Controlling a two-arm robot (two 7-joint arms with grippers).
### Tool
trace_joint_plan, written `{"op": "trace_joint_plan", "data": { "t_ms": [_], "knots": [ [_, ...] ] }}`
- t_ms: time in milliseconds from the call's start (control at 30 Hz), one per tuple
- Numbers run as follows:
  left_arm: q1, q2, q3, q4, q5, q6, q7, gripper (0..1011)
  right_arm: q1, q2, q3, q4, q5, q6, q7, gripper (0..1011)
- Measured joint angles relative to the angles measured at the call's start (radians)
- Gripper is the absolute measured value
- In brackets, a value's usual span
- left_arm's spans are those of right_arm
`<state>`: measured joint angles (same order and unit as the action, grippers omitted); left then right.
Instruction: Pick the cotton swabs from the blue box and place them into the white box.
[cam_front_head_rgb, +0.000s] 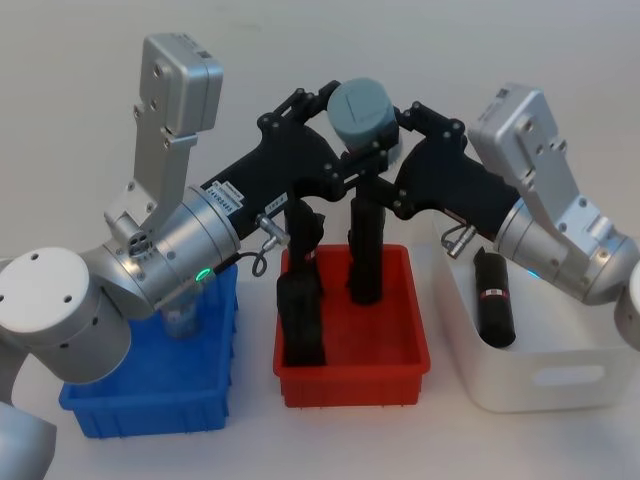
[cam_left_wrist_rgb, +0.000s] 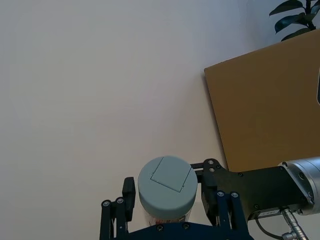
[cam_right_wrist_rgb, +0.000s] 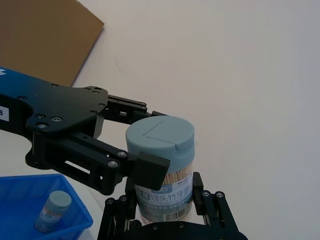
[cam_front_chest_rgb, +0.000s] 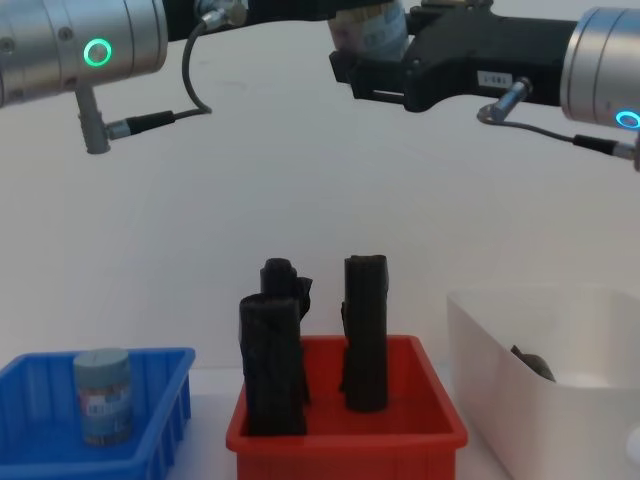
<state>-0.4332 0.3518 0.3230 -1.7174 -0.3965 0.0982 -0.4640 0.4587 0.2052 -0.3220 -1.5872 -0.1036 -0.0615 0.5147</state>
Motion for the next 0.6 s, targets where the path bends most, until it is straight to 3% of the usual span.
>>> {"op": "trace_joint_plan", "data": {
  "t_ms": [200, 600],
  "knots": [
    [0.000, 0.000, 0.000, 0.000, 0.000, 0.000, 0.000, 993, 0.000, 0.001, 0.000, 0.000, 0.001, 0.003, -0.005, 632],
    [0.000, 0.000, 0.000, 0.000, 0.000, 0.000, -0.001, 1003, -0.029, 0.014, 0.011, -0.013, 0.024, 0.035, -0.098, 632]
  ]
}}
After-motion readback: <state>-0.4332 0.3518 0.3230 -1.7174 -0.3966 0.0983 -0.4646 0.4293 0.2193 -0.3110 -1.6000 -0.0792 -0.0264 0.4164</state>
